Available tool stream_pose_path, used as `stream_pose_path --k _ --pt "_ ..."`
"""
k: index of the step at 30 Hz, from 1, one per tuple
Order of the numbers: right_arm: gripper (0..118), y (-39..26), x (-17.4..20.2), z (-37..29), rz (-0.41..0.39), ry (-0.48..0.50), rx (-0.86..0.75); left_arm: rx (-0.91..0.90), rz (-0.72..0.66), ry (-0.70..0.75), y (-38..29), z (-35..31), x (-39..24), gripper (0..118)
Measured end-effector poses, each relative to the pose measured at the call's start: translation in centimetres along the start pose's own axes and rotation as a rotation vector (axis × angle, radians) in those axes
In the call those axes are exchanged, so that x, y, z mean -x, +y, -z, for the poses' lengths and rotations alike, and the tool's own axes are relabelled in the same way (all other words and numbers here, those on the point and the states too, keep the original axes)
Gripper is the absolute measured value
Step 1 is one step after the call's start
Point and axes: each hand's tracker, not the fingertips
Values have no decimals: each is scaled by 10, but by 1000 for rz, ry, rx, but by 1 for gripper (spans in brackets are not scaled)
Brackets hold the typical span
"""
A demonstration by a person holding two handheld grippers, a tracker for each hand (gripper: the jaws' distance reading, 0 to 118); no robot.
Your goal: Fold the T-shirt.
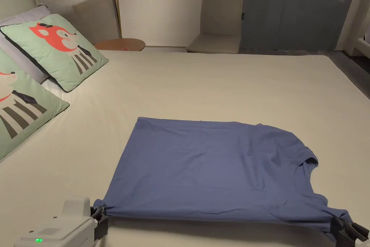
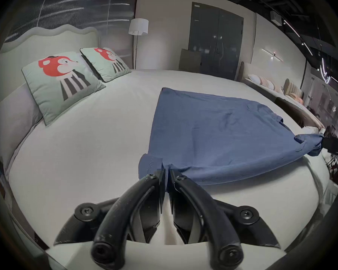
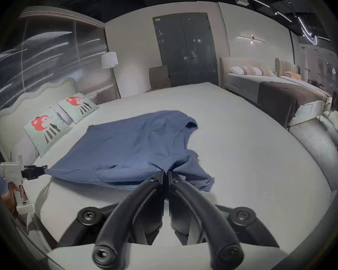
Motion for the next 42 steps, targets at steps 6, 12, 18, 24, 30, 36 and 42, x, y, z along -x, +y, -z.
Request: stream_pose_path --k 6,12,18,24,30,36,42 --pt "4 -39 -7 -11 24 -23 100 62 2 18 -43 -19 -2 2" --pt "4 -57 5 -8 22 -86 237 120 -41 42 -55 -16 2 2" --pt "14 -55 7 0 -25 -108 266 126 -54 62 -53 -18 -5 20" --pt "110 -11 33 -6 -92 -146 103 5 -62 64 -21 -31 -25 109" --pt "110 42 65 -11 -156 -121 -109 -194 -50 8 37 -53 -58 109" --pt "109 71 100 -22 -215 -117 -294 -411 -12 38 74 -74 -89 108" --pt "88 84 120 -27 -224 -153 -369 -535 37 64 81 -85 -111 86"
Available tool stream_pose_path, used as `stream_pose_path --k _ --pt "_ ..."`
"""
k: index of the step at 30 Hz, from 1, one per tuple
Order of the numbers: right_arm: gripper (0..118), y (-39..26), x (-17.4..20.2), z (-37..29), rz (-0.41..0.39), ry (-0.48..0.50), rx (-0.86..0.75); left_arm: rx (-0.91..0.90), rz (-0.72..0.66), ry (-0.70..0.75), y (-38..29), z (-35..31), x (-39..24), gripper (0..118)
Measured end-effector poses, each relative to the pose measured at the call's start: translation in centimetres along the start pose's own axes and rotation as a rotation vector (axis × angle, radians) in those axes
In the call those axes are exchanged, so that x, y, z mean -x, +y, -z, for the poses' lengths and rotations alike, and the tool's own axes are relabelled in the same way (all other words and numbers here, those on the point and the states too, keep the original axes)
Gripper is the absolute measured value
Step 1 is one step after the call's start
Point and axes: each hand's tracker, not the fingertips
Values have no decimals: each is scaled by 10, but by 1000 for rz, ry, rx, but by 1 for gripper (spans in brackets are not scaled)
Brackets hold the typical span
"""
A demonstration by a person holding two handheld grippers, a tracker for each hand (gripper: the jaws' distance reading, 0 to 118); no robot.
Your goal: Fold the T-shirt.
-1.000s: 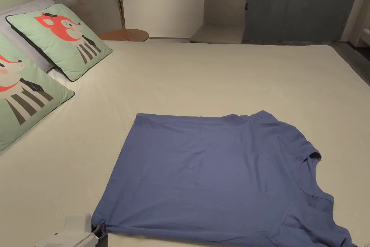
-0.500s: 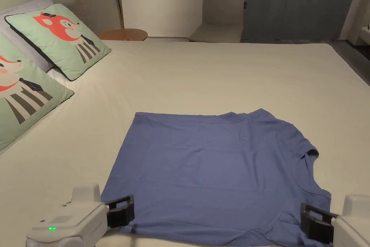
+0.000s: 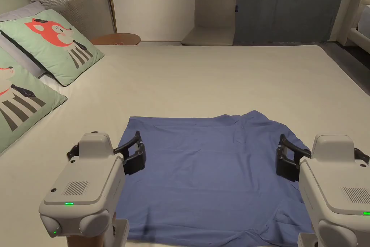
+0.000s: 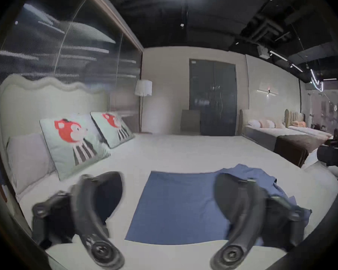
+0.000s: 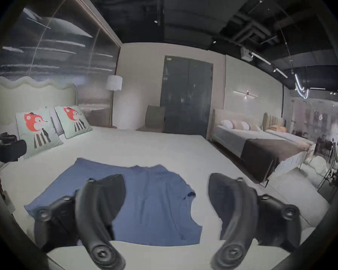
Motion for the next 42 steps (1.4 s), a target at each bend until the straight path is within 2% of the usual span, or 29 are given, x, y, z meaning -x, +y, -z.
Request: stream_pose_path --k 2,3,4,12,17,18,20,21,22,29,36,38,40,41,42 --pt "52 3 3 0 4 -18 -26 -8 -1 2 0 -1 -6 28" --pt "28 7 5 -4 6 -24 -37 -10 -3 -2 0 -1 -6 1" --pt "1 8 6 -4 5 -31 -46 -10 -18 -26 -2 1 -4 0" --pt "1 11 6 -5 6 -29 -55 39 -3 -49 -10 6 0 0" --pt "1 9 6 1 13 -26 -48 156 29 -39 -23 12 15 1" --pt "1 9 6 1 13 -23 -45 193 31 -37 -26 14 18 9" --pt "1 5 6 4 18 -14 -38 275 19 -35 -36 19 30 66" --pt "1 4 7 4 19 -11 -35 313 13 -28 -40 21 35 89" --pt "1 3 7 5 19 -10 -34 362 1 -28 -46 23 41 107" --pt "1 3 13 5 15 4 -14 560 -14 19 -85 21 74 107" --pt "1 -3 16 7 9 12 6 677 -38 72 -124 13 102 104" --pt "1 -4 17 8 12 15 15 705 -36 73 -135 15 106 92" --pt "1 -6 16 11 13 15 20 739 -36 74 -144 18 108 68" --pt "1 -7 17 11 11 16 22 749 -41 69 -149 21 108 61" --pt "1 -7 17 10 11 17 24 764 -39 56 -152 22 108 60"
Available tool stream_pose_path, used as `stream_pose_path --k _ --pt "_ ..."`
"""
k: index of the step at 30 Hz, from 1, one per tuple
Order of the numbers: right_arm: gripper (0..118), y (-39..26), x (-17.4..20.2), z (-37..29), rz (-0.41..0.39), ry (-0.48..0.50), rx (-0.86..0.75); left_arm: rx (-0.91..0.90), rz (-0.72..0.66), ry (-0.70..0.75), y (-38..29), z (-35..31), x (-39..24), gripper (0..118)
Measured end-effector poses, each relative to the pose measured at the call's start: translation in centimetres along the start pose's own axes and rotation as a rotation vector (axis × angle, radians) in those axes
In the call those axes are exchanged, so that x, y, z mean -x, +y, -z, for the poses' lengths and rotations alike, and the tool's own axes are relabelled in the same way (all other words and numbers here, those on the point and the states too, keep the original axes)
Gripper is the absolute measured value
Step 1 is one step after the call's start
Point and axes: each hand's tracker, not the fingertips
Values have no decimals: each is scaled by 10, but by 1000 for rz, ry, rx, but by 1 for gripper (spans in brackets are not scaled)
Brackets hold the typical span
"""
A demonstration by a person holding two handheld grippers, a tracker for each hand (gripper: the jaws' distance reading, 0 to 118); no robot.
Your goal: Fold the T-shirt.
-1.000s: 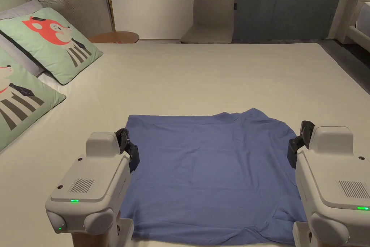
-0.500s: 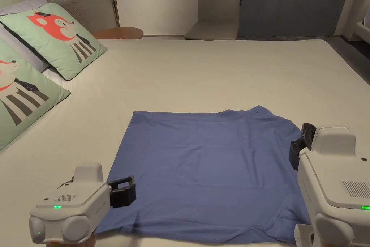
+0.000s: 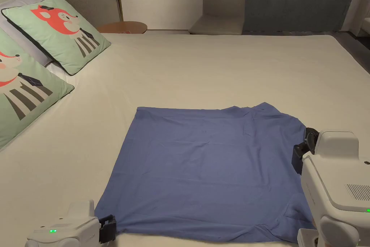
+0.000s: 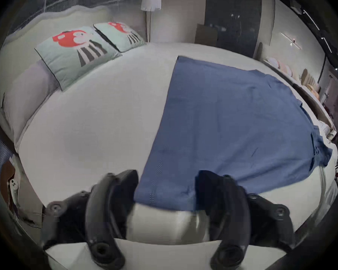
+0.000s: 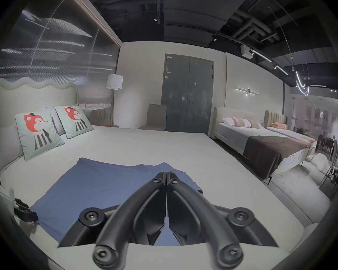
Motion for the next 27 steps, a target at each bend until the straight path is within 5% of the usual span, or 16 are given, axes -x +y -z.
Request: stream_pose_path --k 2,4,16,21,22,25,27 --pt "1 -3 -1 2 -1 2 7 -36 34 15 -1 -3 -5 45" --pt "1 -4 -2 3 -1 -1 11 -32 44 -23 3 -6 -7 10" --pt "1 -17 -25 -2 29 -23 77 -128 63 -55 36 -50 -28 7" --pt "2 -60 -56 7 83 -9 313 -147 62 -85 45 -51 -31 6" --pt "17 -73 -62 11 89 -17 375 -150 63 -90 45 -52 -33 6" --pt "95 -104 -71 14 118 -33 493 -153 58 -98 46 -53 -35 5" --pt "106 -119 -75 14 132 -40 548 -153 46 -102 47 -52 -34 5"
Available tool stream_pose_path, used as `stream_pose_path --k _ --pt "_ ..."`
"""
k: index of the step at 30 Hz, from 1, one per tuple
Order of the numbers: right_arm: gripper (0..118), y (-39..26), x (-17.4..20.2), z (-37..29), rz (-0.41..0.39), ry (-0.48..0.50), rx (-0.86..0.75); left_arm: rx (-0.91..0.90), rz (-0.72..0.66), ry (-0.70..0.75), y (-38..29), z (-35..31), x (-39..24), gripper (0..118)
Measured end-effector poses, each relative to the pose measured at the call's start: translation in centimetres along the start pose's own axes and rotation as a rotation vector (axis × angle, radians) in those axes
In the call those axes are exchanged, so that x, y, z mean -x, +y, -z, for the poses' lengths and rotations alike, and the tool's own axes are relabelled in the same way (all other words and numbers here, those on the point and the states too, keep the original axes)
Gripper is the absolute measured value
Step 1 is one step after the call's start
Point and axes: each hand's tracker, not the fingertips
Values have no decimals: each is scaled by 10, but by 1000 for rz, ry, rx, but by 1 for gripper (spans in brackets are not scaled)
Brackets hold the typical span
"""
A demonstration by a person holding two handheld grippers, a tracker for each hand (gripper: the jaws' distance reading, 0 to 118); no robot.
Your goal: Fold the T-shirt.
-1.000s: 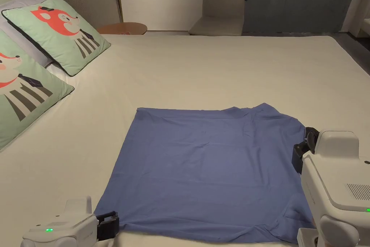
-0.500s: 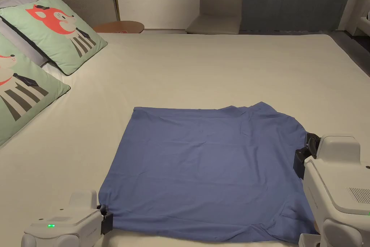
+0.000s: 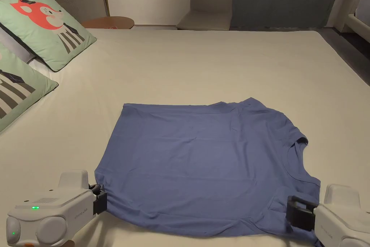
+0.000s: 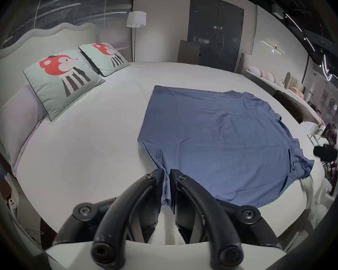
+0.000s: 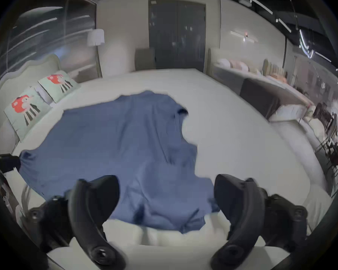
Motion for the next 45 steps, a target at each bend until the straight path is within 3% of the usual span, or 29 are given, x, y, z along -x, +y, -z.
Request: stream_pose_path --k 6,8,10,11,13,21,31,38,45 --pt "103 -18 0 3 -19 -8 52 4 -11 -1 0 -2 0 5" --pt "76 -22 -2 6 -13 2 65 8 -16 0 0 -1 2 5" --pt "27 -23 -5 7 0 16 76 8 -29 0 -1 -2 4 5" --pt "16 -24 -6 8 3 21 84 10 -35 0 -1 -1 5 5" --pt "10 -25 -9 7 17 76 84 10 -41 8 -1 -1 5 5" --pt "8 9 0 -11 -18 67 -51 -7 -63 28 11 12 15 5" --pt "9 102 25 20 -97 30 -238 -86 -58 43 80 47 10 5" --pt "9 137 40 89 -146 -16 -185 -37 2 77 108 110 5 5" --pt "9 147 39 156 -104 -34 -38 52 42 104 116 173 2 5"
